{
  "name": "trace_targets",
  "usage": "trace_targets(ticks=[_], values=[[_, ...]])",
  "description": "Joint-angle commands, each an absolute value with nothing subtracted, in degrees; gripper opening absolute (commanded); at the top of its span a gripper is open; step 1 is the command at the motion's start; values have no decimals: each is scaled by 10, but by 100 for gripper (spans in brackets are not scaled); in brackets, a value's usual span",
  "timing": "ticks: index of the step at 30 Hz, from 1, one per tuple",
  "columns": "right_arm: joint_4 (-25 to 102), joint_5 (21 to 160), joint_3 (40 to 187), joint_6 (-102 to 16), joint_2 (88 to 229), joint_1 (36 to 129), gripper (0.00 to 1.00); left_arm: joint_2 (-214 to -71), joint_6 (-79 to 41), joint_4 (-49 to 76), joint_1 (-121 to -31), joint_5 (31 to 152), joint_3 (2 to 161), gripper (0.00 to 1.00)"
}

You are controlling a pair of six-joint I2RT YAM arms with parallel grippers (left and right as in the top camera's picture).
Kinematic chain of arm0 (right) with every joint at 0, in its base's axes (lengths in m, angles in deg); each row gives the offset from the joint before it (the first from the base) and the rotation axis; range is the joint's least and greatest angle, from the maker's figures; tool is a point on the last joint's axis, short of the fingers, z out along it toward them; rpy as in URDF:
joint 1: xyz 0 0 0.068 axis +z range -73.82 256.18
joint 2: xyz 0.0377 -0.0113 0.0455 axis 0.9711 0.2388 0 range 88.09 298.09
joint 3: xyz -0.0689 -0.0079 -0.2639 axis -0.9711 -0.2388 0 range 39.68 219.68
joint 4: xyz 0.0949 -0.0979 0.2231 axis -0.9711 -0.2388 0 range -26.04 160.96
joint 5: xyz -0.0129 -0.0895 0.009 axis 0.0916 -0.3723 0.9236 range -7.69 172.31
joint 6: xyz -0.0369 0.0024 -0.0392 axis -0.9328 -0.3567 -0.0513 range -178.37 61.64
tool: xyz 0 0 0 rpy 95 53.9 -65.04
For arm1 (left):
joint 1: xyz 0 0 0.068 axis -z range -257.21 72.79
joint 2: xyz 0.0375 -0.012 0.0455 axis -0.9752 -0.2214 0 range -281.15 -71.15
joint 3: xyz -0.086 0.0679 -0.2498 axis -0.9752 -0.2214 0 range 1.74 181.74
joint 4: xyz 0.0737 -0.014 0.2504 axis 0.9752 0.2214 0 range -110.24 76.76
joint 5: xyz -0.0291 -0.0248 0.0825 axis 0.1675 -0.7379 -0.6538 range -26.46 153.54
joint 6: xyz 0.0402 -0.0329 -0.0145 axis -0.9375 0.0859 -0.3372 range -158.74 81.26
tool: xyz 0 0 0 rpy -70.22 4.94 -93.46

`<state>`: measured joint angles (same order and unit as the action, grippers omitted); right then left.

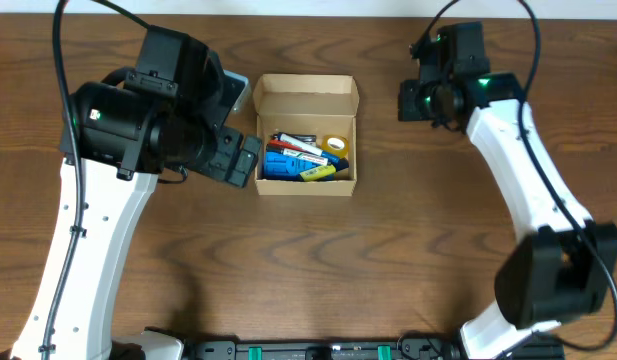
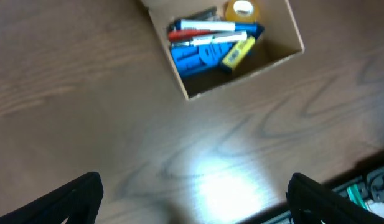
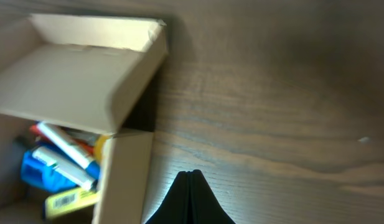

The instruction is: Pack container

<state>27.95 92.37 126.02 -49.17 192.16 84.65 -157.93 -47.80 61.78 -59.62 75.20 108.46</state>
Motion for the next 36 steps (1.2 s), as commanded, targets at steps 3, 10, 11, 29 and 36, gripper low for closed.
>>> trace_targets(ticks=[3,10,11,29,36], values=[[304,982,1243,-419,1999,844,1,-1580,-483,573,-600,753,1087,95],[389,1066,1243,-388,2065,835,1,-1618,-479,487,-674,836,1087,95],[399,1066,1243,-379,2069,833,1,-1628,-479,479,-690,855,1087,95],[497,1078,1243,-326,2103,825,1,-1929,-344,260,-788,978,1087,6],[519,1086,1243,-300,2115,825,1,-2011,-293,220,-786,1031,1087,6]])
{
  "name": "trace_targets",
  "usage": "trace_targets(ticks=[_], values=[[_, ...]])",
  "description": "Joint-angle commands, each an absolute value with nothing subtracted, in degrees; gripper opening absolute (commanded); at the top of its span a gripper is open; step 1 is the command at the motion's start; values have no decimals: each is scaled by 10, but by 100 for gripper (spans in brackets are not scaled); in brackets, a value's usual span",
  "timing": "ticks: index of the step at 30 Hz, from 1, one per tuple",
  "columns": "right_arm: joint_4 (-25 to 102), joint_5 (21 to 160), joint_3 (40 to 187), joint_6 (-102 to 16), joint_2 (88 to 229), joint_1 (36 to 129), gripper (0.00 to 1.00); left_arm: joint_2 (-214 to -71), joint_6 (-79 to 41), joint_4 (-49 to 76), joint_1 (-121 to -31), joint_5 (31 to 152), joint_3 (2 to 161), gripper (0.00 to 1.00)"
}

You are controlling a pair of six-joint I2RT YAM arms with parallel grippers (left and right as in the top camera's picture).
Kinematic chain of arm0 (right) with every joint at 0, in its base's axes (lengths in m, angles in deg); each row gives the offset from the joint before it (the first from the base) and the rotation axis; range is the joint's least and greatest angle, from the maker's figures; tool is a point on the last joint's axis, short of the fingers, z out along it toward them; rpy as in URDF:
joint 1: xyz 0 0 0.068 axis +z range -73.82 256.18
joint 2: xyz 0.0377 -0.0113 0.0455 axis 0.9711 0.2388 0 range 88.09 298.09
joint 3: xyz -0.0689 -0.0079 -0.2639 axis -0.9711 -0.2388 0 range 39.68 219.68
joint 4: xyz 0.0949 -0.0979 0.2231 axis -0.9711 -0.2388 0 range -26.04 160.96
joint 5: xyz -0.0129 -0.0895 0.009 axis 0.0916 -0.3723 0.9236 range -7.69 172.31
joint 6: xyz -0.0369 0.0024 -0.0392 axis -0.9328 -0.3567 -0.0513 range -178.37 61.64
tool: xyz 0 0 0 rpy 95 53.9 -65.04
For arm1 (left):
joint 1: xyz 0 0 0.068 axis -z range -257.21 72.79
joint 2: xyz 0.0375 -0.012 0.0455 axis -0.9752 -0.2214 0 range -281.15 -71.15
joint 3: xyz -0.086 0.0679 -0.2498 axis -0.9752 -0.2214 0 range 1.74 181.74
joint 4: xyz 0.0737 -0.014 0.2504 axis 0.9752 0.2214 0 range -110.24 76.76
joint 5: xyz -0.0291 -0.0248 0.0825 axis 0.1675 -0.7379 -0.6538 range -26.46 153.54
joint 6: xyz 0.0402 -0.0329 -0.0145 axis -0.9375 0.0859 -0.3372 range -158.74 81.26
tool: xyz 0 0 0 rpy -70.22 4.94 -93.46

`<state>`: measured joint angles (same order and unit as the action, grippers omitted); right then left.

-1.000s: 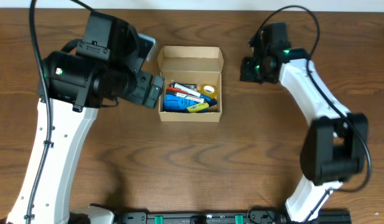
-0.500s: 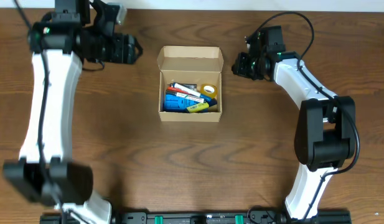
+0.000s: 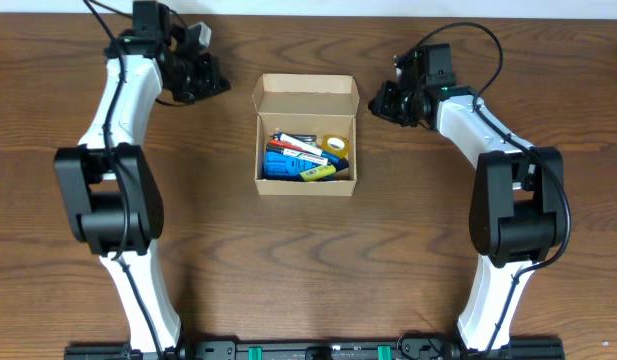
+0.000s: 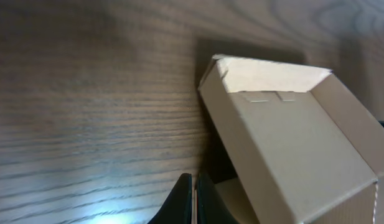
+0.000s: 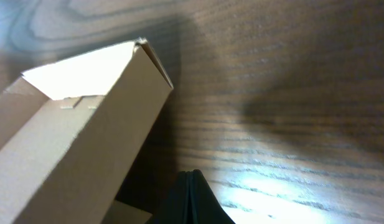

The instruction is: Pack container

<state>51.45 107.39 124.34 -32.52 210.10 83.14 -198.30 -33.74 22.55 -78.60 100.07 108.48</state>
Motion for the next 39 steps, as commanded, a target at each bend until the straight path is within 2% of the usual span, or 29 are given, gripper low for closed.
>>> trace_targets(ticks=[1,17,39], values=[[523,1094,1243,-296,2118,825,1,-2020,-292,216,-786,1040,1087,5],[643,1188,1243,-207,2189,844,1,-2077,-248,165,-757,1112,1087,6],[851,1364,1244,-207,2183,841,1,-2035,-275,158,-776,1221,1111,6]])
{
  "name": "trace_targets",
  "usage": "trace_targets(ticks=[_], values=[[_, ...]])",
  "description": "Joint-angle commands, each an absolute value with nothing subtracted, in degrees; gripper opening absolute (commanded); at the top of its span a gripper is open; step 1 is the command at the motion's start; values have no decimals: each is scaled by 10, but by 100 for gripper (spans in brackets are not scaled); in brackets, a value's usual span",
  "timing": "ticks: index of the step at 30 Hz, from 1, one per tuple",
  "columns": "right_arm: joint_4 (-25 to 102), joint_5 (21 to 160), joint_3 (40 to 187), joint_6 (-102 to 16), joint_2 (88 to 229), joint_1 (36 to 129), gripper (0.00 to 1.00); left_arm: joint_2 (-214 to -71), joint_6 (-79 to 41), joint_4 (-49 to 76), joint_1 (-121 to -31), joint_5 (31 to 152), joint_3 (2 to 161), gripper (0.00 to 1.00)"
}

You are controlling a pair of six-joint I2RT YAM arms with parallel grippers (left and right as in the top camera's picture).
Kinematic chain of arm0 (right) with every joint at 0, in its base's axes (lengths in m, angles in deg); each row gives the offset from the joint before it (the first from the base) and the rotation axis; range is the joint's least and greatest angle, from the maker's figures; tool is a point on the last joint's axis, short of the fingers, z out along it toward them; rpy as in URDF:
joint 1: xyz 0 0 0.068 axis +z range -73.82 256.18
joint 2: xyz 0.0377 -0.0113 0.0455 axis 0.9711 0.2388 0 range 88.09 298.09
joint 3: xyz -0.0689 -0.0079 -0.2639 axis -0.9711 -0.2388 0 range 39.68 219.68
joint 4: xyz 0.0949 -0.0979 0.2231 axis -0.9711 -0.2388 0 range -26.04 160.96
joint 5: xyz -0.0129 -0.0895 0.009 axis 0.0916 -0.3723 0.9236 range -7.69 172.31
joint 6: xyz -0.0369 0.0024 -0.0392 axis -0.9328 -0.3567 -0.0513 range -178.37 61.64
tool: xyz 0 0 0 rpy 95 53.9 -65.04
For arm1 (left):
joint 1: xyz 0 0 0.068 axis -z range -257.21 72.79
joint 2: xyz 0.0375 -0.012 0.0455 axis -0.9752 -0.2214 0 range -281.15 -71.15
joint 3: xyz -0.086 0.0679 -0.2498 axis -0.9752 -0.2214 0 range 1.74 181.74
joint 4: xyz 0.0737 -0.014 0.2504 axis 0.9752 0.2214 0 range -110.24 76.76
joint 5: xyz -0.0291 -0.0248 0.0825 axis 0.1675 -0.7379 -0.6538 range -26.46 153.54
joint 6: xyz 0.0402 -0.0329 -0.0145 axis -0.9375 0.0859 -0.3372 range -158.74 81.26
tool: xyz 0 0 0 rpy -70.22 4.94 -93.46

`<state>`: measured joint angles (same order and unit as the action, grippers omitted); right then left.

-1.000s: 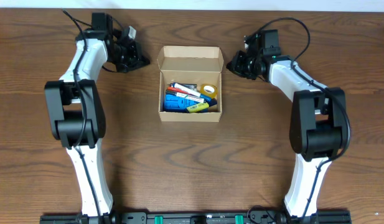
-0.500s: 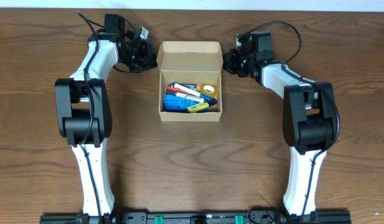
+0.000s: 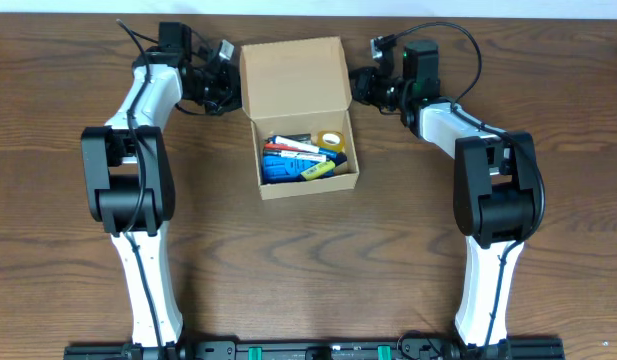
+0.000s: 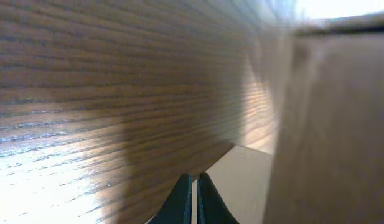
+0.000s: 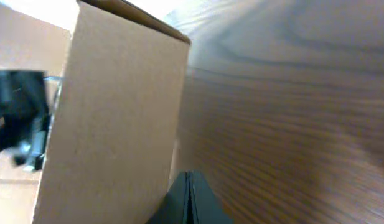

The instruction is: Pack container

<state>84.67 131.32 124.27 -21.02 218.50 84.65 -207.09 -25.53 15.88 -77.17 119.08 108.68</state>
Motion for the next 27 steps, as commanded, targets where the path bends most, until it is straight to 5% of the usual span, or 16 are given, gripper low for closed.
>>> trace_targets(ticks=[1,16,27], values=[[851,1366,1244,-212,2181,840,2,-2028,-281,158,-776,1221,1113,6],[827,1379,1244,-313,2078,840,2,-1902,-335,164,-775,1220,1114,6],[568,1336,1244,-487,1995,859,2,-1876,-442,323,-772,1206,1114,6]])
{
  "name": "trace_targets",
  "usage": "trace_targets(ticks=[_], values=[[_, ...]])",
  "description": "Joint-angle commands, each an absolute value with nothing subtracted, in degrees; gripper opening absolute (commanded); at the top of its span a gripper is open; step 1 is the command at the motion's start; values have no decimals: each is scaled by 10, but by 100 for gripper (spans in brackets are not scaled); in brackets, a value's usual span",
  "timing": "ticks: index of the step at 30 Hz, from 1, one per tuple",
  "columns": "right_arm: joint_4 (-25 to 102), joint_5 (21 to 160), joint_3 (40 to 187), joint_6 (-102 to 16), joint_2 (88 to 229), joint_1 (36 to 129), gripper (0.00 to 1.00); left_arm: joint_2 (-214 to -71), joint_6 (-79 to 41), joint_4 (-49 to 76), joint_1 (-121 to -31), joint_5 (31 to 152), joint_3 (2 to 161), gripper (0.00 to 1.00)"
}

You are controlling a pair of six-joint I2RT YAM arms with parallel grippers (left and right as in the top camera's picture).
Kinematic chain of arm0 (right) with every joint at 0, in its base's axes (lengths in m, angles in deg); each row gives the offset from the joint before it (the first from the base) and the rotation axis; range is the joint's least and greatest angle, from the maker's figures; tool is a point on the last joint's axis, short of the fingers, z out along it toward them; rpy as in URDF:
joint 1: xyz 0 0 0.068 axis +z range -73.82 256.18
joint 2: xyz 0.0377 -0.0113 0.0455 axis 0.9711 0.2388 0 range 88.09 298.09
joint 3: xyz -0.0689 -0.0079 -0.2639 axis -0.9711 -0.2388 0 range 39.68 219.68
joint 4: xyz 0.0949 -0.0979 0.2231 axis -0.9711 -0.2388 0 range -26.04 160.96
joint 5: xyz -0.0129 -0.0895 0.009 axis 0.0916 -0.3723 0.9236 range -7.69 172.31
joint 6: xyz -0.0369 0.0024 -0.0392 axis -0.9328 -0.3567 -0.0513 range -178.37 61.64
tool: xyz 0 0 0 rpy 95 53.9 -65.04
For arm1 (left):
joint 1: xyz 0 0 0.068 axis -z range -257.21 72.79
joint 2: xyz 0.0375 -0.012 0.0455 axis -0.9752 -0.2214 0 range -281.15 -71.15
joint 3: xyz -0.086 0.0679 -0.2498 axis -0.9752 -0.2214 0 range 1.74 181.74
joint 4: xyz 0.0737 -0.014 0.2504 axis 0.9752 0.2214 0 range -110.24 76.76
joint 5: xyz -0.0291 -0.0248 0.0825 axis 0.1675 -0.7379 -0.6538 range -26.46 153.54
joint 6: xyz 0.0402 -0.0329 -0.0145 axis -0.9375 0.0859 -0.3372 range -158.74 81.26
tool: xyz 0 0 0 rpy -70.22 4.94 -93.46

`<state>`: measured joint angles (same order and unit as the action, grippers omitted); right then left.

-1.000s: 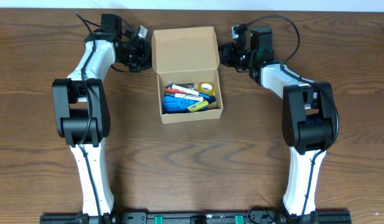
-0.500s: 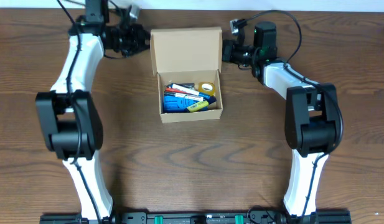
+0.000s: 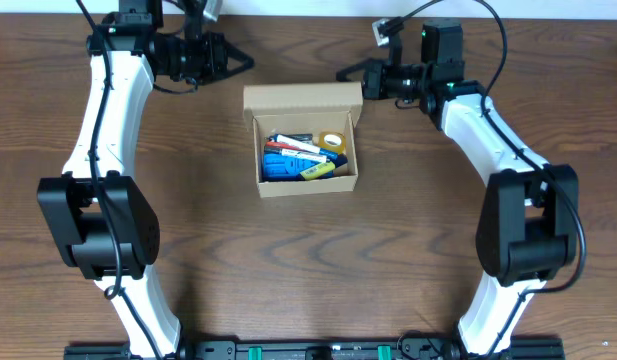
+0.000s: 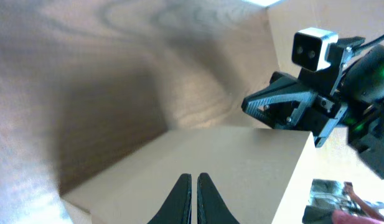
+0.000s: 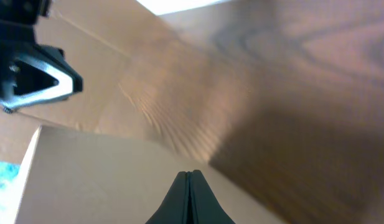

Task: Pack container
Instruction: 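Fold the lid down over the box with both grippers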

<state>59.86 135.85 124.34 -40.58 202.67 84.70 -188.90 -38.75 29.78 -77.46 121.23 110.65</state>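
The open cardboard box (image 3: 346, 178) sits mid-table, holding blue items, markers (image 3: 298, 150) and a yellow tape roll (image 3: 334, 143). Its lid flap (image 3: 303, 97) leans forward over the box's back edge. My left gripper (image 3: 238, 62) is shut and empty, just behind the flap's left corner. My right gripper (image 3: 348, 72) is also shut and empty, behind the right corner. In the left wrist view the left gripper (image 4: 193, 182) hovers over the lid flap (image 4: 229, 162), facing the right gripper (image 4: 291, 106). The right wrist view shows the right gripper (image 5: 190, 179) above the lid flap (image 5: 104, 180).
Brown wooden table (image 3: 308, 260) all around the box. Both arms reach in from the front along the table's left and right sides. A black rail (image 3: 308, 352) runs along the front edge.
The lid stood raised with both shut grippers low behind it. Now it tilts forward over the back of the box, and both grippers sit higher and slightly further apart.
At first my left gripper hung open high beside the box and the right was shut at its back right. Then both were shut at the back corners, behind the lid. The lid then stood raised, and now leans over the contents.
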Motion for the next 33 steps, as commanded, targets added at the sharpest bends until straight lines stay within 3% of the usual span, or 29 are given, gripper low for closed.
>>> trace_targets(ticks=[1,8,17,33], values=[[542,1322,1244,-502,1987,862,2,-1876,-452,343,-771,1196,1114,6],[389,1201,1244,-584,1911,891,2,-1861,-537,472,-757,1135,1114,6],[250,1033,1241,-587,1857,952,2,-1831,-551,554,-721,1052,1111,5],[274,1026,1096,-580,1859,969,2,-1831,-509,474,-662,1006,919,6]])
